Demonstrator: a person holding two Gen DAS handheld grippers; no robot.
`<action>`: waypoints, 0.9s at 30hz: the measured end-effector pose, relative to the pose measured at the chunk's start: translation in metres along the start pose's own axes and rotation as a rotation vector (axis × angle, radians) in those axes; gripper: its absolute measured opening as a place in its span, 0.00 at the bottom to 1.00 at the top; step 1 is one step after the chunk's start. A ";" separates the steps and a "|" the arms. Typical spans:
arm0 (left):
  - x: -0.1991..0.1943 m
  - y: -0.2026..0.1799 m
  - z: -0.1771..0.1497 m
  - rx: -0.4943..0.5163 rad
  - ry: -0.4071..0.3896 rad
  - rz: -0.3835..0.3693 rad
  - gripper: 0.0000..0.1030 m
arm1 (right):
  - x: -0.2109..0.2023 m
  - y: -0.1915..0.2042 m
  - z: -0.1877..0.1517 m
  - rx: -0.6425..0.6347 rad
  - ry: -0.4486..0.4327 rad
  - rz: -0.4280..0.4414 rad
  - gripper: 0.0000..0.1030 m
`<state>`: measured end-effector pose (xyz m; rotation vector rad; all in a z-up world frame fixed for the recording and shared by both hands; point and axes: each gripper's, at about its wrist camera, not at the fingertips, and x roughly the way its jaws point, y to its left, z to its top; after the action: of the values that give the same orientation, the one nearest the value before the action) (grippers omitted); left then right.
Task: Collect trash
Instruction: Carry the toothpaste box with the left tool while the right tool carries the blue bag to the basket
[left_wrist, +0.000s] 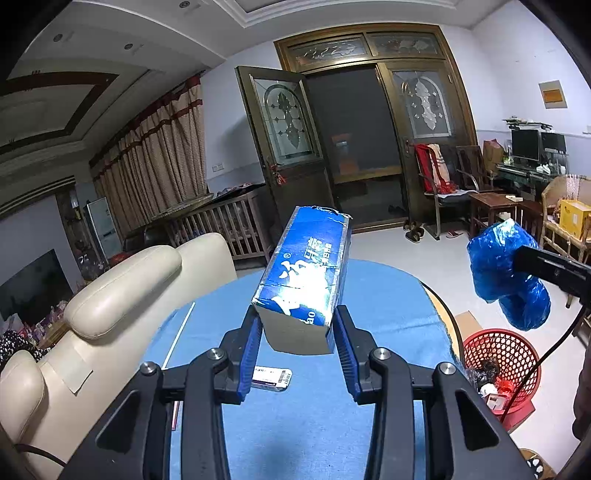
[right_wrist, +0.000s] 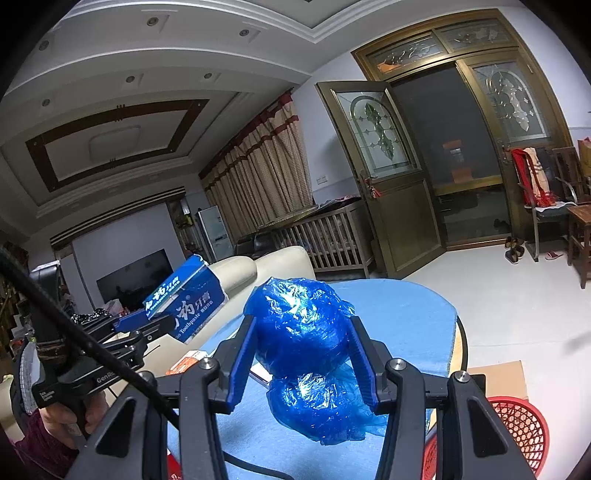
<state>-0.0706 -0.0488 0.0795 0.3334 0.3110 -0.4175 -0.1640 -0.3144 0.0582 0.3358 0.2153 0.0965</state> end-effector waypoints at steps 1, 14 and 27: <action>0.000 -0.001 0.000 0.004 0.000 0.000 0.40 | -0.001 0.000 0.001 0.001 -0.002 -0.001 0.50; 0.006 -0.005 0.001 0.046 0.012 -0.029 0.40 | -0.017 -0.007 0.003 0.021 -0.011 -0.023 0.50; 0.018 -0.021 -0.001 0.088 0.057 -0.062 0.40 | -0.035 -0.019 -0.001 0.055 -0.002 -0.055 0.50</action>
<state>-0.0641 -0.0728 0.0669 0.4234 0.3602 -0.4839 -0.1973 -0.3368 0.0574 0.3847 0.2251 0.0361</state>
